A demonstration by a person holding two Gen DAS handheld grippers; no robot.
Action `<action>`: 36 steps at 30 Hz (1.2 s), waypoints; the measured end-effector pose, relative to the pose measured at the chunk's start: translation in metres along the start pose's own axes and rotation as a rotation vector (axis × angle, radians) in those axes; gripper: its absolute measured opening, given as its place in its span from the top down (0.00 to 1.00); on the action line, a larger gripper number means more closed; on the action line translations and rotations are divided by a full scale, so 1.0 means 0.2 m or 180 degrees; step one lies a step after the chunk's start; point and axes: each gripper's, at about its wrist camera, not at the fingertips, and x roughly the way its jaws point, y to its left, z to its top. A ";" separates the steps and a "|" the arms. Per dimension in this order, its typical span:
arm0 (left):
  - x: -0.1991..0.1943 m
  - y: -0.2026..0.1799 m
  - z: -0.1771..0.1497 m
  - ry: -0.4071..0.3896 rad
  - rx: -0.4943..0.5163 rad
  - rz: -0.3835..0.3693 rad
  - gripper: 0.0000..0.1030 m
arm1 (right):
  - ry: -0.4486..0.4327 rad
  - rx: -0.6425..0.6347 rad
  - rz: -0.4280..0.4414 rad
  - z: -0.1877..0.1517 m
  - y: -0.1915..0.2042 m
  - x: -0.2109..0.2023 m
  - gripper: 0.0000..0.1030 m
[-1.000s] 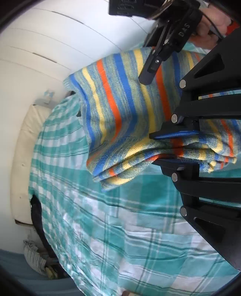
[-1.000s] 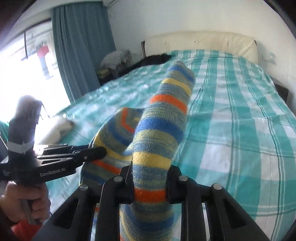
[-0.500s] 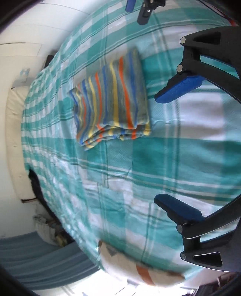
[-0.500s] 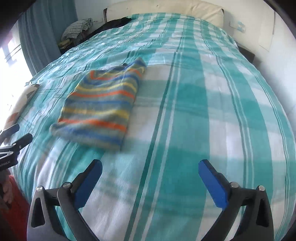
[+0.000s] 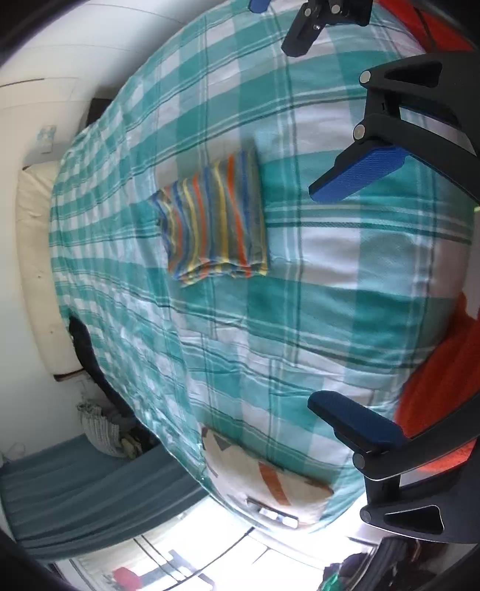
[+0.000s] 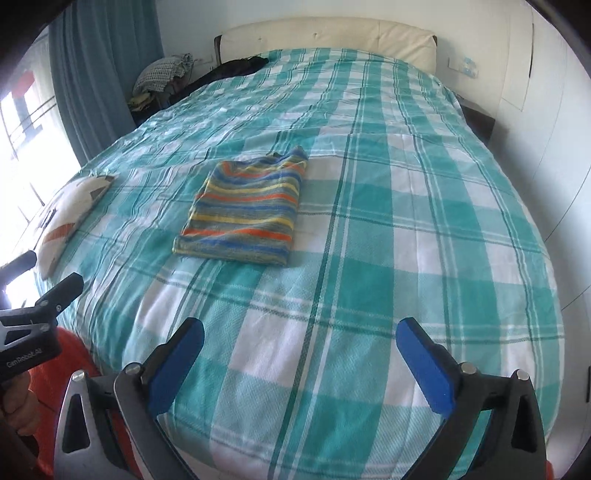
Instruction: Fold small clothes
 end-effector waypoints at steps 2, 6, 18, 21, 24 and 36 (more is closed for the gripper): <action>-0.03 0.00 -0.03 0.0045 -0.0040 -0.0105 0.01 | 0.0020 -0.0089 -0.0031 -0.02 0.04 -0.05 0.01; -0.08 0.02 -0.06 0.0120 -0.0152 -0.0312 0.00 | 0.0085 -0.0213 -0.0018 -0.04 0.11 -0.12 0.01; -0.16 0.06 -0.05 0.0167 -0.0257 -0.0375 0.00 | 0.0094 -0.0317 -0.0014 -0.05 0.23 -0.23 0.01; -0.20 0.06 -0.04 0.0135 -0.0258 -0.0362 0.00 | 0.0057 -0.0363 -0.0007 -0.04 0.25 -0.27 0.01; -0.24 0.07 -0.03 0.0098 -0.0279 -0.0368 0.00 | 0.0031 -0.0347 0.0001 -0.03 0.25 -0.30 0.01; -0.26 0.07 -0.02 0.0080 -0.0305 -0.0338 0.00 | -0.0005 -0.0359 -0.0045 -0.02 0.24 -0.33 0.01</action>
